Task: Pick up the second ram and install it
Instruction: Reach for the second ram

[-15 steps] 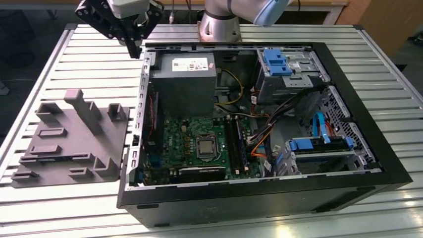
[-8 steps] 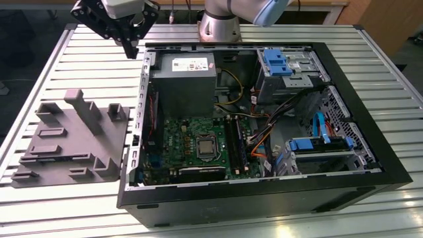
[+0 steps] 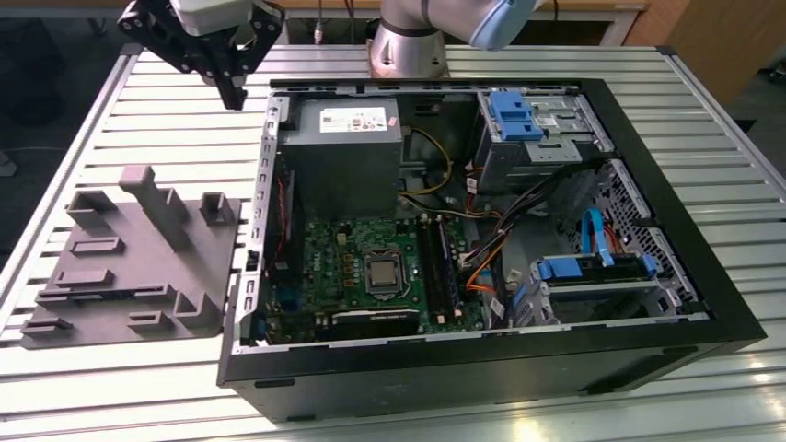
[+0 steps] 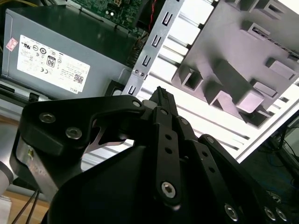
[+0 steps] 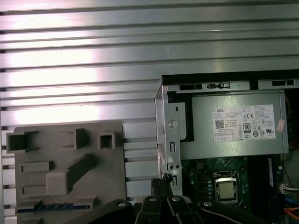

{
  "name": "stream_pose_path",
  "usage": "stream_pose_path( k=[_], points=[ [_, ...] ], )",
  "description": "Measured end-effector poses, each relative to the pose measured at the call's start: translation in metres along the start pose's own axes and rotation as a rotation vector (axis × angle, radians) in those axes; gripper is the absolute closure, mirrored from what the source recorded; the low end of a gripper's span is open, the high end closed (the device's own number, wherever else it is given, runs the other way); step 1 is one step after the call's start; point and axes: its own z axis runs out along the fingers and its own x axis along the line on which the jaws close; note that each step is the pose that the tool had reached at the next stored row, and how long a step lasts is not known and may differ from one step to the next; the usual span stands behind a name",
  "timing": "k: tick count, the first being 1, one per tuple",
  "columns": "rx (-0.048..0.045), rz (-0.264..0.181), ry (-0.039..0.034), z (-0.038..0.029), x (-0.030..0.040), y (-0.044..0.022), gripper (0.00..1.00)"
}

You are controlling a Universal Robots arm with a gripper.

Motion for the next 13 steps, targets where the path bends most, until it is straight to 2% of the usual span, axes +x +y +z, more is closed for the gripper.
stream_pose_path(
  k=[13],
  points=[
    [0.0001,0.000,0.0001,-0.0005,0.0158,-0.0022,0.89]
  ],
)
